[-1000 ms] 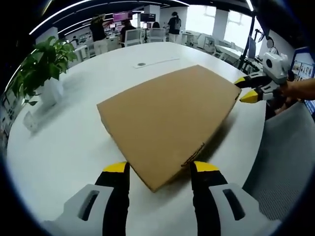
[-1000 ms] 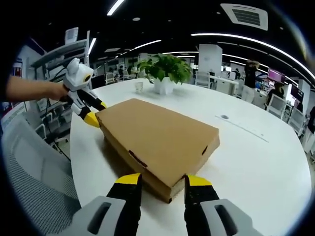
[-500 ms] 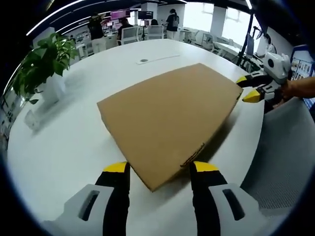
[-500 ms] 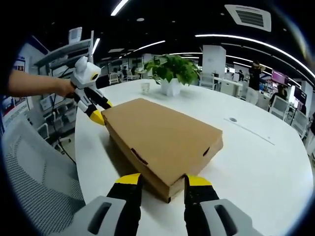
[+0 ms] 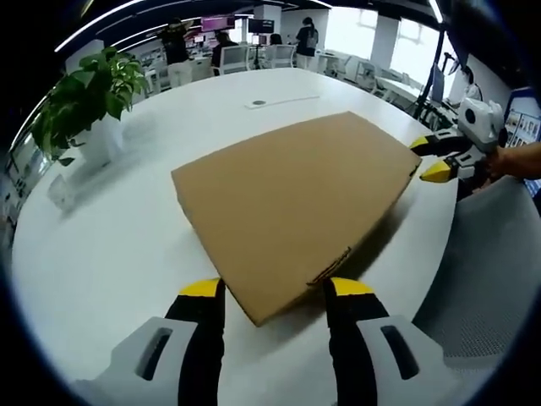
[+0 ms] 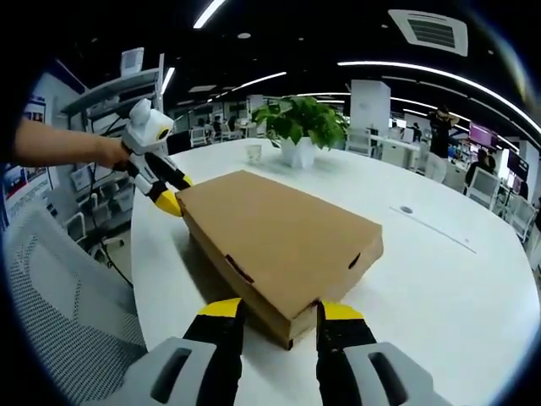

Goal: Operate the shoe box by opening the lid, removing the specified soft item, and placing it in the target area until the item is outside and the box remains undamaged.

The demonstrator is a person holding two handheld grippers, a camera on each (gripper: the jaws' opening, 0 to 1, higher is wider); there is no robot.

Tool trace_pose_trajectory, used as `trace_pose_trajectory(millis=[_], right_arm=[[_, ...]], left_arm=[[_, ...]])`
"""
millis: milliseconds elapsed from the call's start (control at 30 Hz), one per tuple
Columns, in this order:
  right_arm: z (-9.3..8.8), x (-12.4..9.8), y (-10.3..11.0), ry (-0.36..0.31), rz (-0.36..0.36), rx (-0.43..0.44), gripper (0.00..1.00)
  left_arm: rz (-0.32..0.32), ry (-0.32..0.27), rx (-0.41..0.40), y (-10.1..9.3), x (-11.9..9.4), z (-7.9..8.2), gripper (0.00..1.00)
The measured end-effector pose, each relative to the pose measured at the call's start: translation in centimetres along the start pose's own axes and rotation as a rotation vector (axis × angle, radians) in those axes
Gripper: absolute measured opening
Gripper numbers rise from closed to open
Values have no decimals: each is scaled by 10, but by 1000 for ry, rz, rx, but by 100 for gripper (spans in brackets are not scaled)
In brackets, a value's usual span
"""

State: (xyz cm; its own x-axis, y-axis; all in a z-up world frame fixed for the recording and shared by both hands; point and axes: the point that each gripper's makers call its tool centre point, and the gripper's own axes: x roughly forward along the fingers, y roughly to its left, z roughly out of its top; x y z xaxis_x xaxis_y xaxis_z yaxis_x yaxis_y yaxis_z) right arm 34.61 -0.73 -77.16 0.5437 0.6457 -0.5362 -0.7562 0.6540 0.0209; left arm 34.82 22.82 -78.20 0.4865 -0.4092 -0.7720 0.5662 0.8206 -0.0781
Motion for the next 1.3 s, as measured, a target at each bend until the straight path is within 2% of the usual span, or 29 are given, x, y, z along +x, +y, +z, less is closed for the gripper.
trace_pose_trajectory(millis=[367, 667, 1300], right_arm=[[4, -2, 3, -12, 8, 9, 34], [13, -7, 3, -37, 13, 12, 34], [43, -22, -1, -102, 1, -7, 34]], left_arm=[[12, 3, -6, -1, -2, 1, 48], [14, -39, -33, -2, -11, 8, 49], [23, -107, -32, -7, -35, 30, 53]])
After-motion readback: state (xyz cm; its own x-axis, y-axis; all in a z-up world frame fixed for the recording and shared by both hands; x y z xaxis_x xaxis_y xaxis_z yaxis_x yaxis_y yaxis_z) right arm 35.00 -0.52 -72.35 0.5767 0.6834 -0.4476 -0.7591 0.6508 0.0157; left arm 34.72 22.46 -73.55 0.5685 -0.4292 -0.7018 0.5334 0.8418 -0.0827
